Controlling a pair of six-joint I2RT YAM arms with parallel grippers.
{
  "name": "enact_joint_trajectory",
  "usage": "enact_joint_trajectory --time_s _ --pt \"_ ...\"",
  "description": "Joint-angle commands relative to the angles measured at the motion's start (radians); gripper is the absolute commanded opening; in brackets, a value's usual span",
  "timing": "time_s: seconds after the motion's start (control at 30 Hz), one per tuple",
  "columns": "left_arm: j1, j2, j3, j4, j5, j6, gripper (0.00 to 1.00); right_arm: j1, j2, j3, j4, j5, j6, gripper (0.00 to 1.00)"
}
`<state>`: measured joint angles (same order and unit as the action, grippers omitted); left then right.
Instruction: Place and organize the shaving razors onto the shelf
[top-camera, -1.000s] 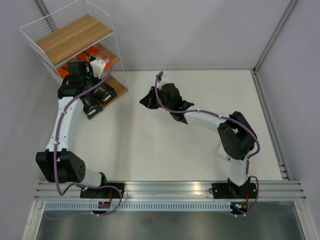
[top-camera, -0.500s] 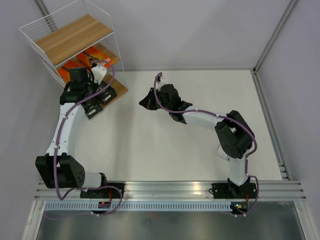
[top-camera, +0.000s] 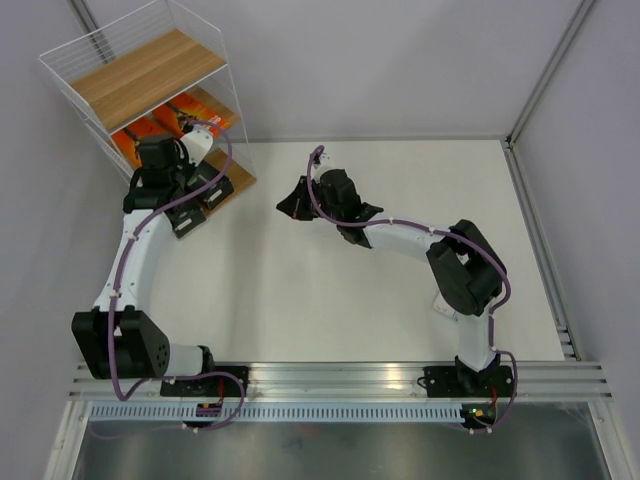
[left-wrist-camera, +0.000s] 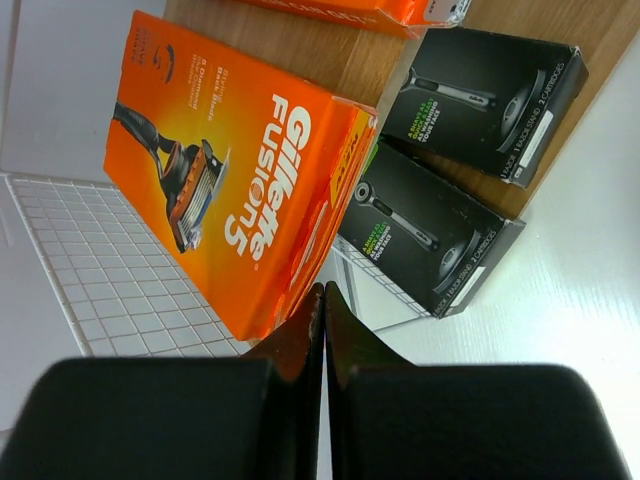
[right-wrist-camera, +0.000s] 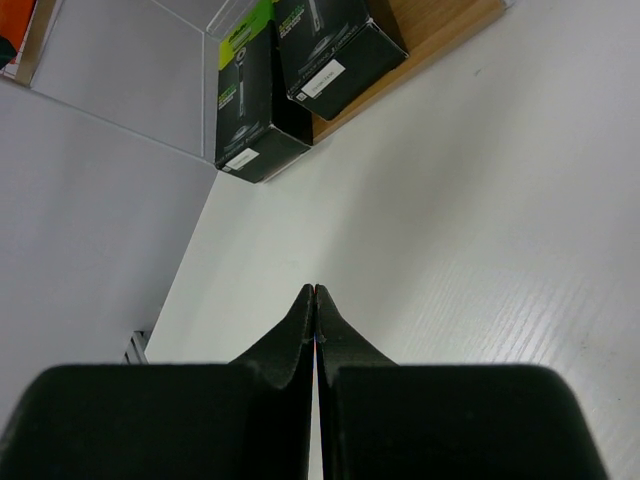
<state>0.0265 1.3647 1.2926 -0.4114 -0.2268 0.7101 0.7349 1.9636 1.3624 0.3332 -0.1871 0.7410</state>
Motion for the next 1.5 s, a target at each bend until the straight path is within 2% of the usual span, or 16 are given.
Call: enact_joint_trajectory --time_s 0.0,0.33,0.43,0.53,0.57,0.6,0.63,0.67,0.73,0.77,0.8,0.87,1.0,1.17,1.33,1.47 --pt "-0.002 -0.039 -0.004 0.053 0.003 0.029 0.02 -0.005 0.008 0.035 0.036 -0.015 0.008 0.01" --pt "-0.016 -0.115 0.085 -0.141 0.323 -0.147 0.04 -0.005 -0.011 0.021 0.026 -0.022 0.0 0.01" --pt "-0.06 -0.13 0.126 -0.168 0.418 -0.297 0.18 -0.011 -0.054 0.007 -0.016 -0.008 -0.029 0.0" --pt "-0.082 -0.138 0.16 -0.165 0.571 -0.493 0.4 -0.061 -0.132 -0.031 -0.068 -0.008 -0.048 0.01" --pt "-0.088 -0.136 0.165 -0.158 0.613 -0.545 0.58 -0.08 -0.159 -0.046 -0.089 -0.005 -0.058 0.02" --pt "-0.109 -0.131 0.165 -0.147 0.671 -0.599 0.64 -0.103 -0.189 -0.063 -0.147 0.004 -0.071 0.03" --pt "-0.121 -0.125 0.146 -0.123 0.673 -0.732 0.79 -0.127 -0.26 -0.11 -0.181 0.032 -0.103 0.06" --pt "-0.131 -0.121 0.13 -0.072 0.667 -0.8 0.99 -0.184 -0.302 -0.141 -0.213 0.05 -0.121 0.22" --pt "-0.155 -0.104 0.064 -0.02 0.678 -0.949 1.0 -0.247 -0.441 -0.239 -0.316 0.151 -0.162 0.45" --pt "-0.166 -0.102 0.039 0.035 0.672 -0.987 1.0 -0.314 -0.491 -0.271 -0.354 0.181 -0.199 0.65" --pt "-0.193 -0.101 0.015 0.063 0.666 -1.024 1.0 -0.345 -0.541 -0.299 -0.429 0.234 -0.222 0.74" --pt "-0.288 -0.096 -0.041 0.109 0.591 -1.016 1.0 -0.438 -0.675 -0.354 -0.558 0.346 -0.273 0.98" --pt "-0.468 -0.059 -0.064 0.112 0.461 -1.021 1.0 -0.59 -0.831 -0.382 -0.825 0.48 -0.275 0.98" --pt "-0.545 -0.049 -0.174 0.195 0.383 -1.159 1.0 -0.853 -0.965 -0.488 -1.011 0.479 -0.229 0.98" --pt "-0.583 -0.035 -0.246 0.267 0.429 -1.201 1.0 -0.983 -1.026 -0.637 -1.024 0.353 -0.194 0.98" --pt "-0.583 -0.029 -0.272 0.266 0.471 -1.19 1.0 -0.988 -1.031 -0.687 -0.923 0.25 -0.117 0.98"
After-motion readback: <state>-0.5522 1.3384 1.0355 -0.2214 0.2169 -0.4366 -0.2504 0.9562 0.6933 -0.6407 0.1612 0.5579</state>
